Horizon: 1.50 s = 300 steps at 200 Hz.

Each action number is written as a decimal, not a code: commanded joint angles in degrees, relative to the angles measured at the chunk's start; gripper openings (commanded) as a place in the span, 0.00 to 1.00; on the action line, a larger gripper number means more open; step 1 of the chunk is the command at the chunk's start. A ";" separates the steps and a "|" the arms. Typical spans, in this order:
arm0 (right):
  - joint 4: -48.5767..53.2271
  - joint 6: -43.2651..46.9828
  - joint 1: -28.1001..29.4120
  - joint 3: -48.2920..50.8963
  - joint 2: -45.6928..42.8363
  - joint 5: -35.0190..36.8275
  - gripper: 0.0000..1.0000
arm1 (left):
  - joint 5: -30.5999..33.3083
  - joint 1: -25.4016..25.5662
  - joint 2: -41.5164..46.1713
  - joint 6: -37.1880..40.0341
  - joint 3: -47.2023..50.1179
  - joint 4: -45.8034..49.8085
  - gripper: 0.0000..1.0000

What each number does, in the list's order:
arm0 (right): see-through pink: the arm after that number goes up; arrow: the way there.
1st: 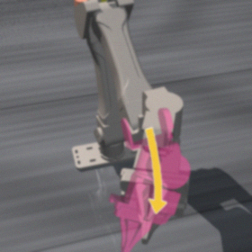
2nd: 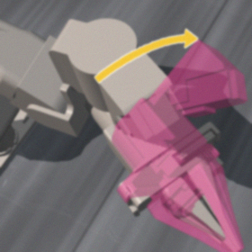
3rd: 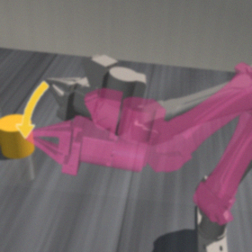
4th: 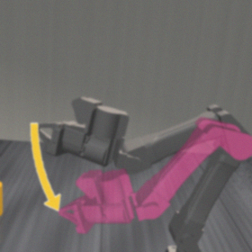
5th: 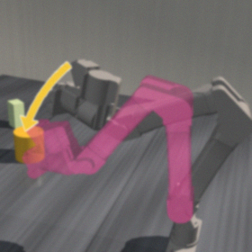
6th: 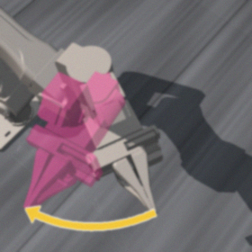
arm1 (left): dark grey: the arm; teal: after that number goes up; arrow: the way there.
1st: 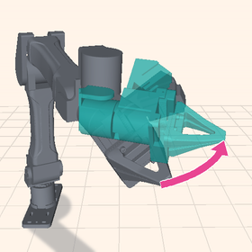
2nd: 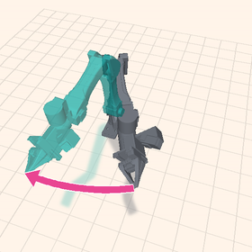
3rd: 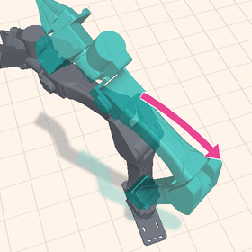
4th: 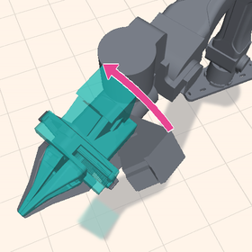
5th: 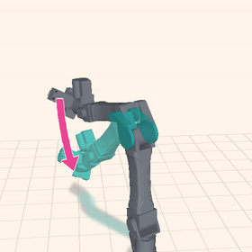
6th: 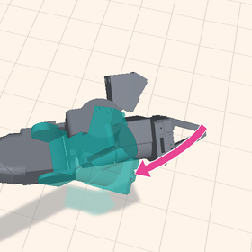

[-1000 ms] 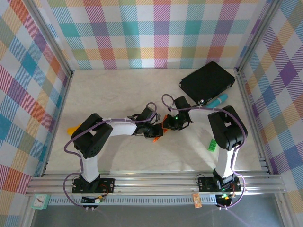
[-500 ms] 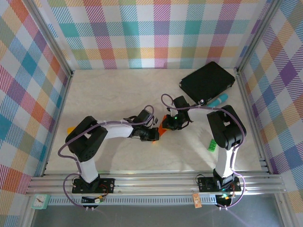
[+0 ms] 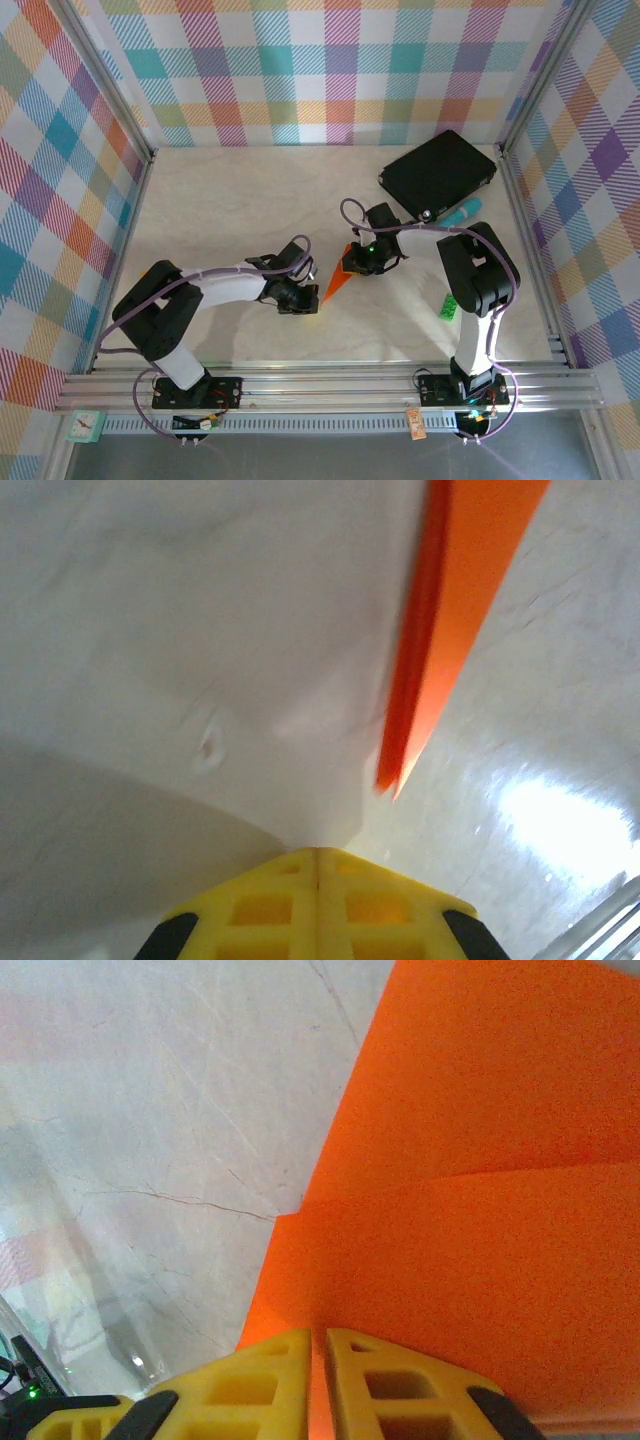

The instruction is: Fold a paper plane with a square sheet of paper (pick it up from the middle)

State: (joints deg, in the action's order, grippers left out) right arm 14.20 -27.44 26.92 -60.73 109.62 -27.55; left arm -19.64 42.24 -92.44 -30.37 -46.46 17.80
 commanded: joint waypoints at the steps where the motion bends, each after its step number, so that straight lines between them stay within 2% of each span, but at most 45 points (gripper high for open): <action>1: 4.20 -0.34 -0.14 3.14 1.12 4.20 0.16 | 3.61 0.04 6.11 -0.27 -0.90 5.32 0.00; 20: 3.28 -2.00 1.01 3.68 -0.57 2.80 0.16 | 4.87 0.00 8.03 -3.26 -1.12 0.18 0.00; 48: 2.14 -4.06 3.76 3.51 -2.00 1.89 0.16 | 2.73 0.03 4.17 -9.00 -0.24 -11.91 0.00; 98: 1.84 -4.21 4.38 2.77 -4.66 2.57 0.16 | 1.48 0.13 -4.81 -12.06 -3.16 -16.64 0.00; 136: 3.06 -2.67 4.37 0.98 -6.75 4.71 0.17 | 0.57 0.39 -7.86 -12.89 -2.36 -16.01 0.00; 192: 7.06 0.33 4.29 -3.12 -6.62 16.82 0.20 | 0.48 0.64 -8.27 -12.83 -0.96 -14.36 0.00; 254: 11.00 -0.15 4.31 -5.77 -6.16 23.27 0.22 | 0.56 0.62 -8.46 -12.50 -1.18 -13.67 0.00; 278: 13.06 0.14 4.19 -6.24 -8.54 25.75 0.30 | 0.50 0.63 -8.61 -12.52 -1.18 -13.58 0.00; 300: 14.36 0.06 4.25 -5.54 -10.25 28.08 0.50 | 0.65 0.65 -8.65 -12.38 -1.17 -13.39 0.00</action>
State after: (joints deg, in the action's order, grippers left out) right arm 25.10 -27.70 31.42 -65.54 102.52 -3.27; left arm -18.83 42.35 -99.59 -42.65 -48.25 1.34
